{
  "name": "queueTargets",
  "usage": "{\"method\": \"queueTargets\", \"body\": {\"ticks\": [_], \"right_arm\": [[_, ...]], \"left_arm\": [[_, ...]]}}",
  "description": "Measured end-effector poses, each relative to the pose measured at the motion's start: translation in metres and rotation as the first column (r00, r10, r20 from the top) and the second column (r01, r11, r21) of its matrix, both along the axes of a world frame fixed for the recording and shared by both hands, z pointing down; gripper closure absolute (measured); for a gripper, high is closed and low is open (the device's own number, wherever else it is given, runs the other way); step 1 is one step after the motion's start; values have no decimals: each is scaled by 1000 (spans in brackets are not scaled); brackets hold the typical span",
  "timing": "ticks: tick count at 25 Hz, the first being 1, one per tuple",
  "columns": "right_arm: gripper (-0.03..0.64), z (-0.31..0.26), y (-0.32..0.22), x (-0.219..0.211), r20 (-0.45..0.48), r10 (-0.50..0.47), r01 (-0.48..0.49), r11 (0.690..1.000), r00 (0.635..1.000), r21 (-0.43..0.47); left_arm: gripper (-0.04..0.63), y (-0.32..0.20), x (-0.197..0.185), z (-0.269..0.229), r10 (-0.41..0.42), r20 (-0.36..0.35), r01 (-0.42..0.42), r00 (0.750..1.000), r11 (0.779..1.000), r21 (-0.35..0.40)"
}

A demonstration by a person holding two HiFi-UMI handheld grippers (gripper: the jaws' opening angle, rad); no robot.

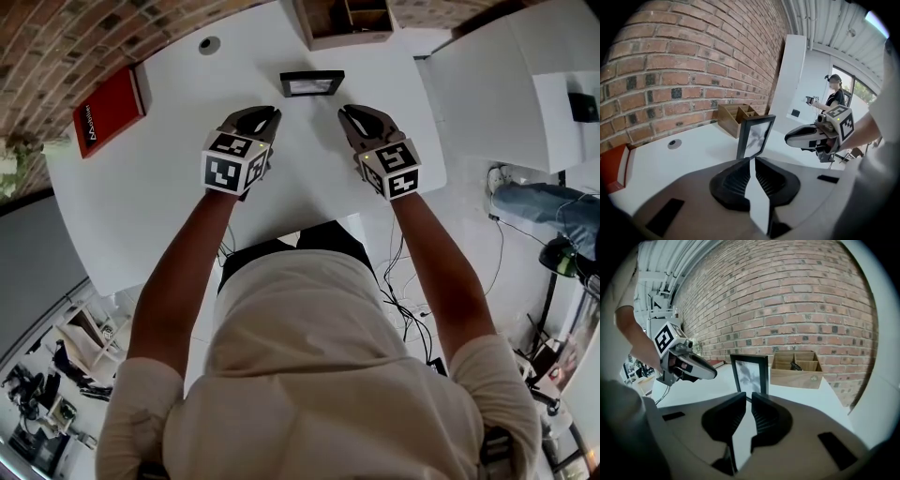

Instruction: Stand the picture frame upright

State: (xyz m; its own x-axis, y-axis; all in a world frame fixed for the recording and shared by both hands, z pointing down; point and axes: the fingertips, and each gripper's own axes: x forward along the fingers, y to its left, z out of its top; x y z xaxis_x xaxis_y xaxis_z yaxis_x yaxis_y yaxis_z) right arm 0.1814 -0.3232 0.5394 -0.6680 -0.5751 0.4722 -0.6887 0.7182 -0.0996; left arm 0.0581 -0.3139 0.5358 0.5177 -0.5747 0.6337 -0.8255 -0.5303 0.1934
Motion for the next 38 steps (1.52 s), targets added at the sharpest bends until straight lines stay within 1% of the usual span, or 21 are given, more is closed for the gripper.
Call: {"method": "queueTargets", "body": {"ticks": [4, 9, 11, 16, 19, 23, 25, 29, 34, 38], "right_arm": [[588, -10, 26, -4, 8, 30, -30, 1000, 1000, -6], [595, -19, 65, -12, 14, 76, -75, 997, 997, -17], [611, -21, 82, -17, 7, 93, -93, 995, 996, -20], [612, -35, 124, -39, 46, 138, -136, 989, 989, -52], [612, -47, 148, -56, 66, 146, -142, 988, 987, -53], [612, -60, 185, -73, 93, 150, -144, 987, 984, -65], [612, -65, 202, -76, 98, 163, -157, 985, 982, -74], [612, -73, 237, -81, 108, 196, -188, 979, 975, -80], [612, -83, 273, -96, 106, 183, -177, 982, 977, -69], [612, -84, 295, -100, 98, 201, -194, 978, 975, -74]], "left_arm": [[581, 29, -5, -12, 16, -32, -16, 999, 1000, 5], [597, 64, -12, -25, 58, -73, -58, 996, 998, 9], [598, 80, -15, -31, 79, -92, -79, 993, 997, 10], [598, 126, -22, -49, 127, -180, -129, 975, 992, -2], [598, 153, -29, -56, 152, -205, -158, 967, 987, -13], [598, 186, -47, -71, 176, -247, -187, 953, 982, -20], [598, 200, -57, -78, 190, -246, -199, 950, 980, -12], [598, 228, -72, -90, 227, -221, -231, 948, 973, 8], [598, 259, -82, -104, 274, -217, -273, 937, 961, 36], [598, 279, -90, -109, 294, -209, -289, 933, 956, 55]]}}
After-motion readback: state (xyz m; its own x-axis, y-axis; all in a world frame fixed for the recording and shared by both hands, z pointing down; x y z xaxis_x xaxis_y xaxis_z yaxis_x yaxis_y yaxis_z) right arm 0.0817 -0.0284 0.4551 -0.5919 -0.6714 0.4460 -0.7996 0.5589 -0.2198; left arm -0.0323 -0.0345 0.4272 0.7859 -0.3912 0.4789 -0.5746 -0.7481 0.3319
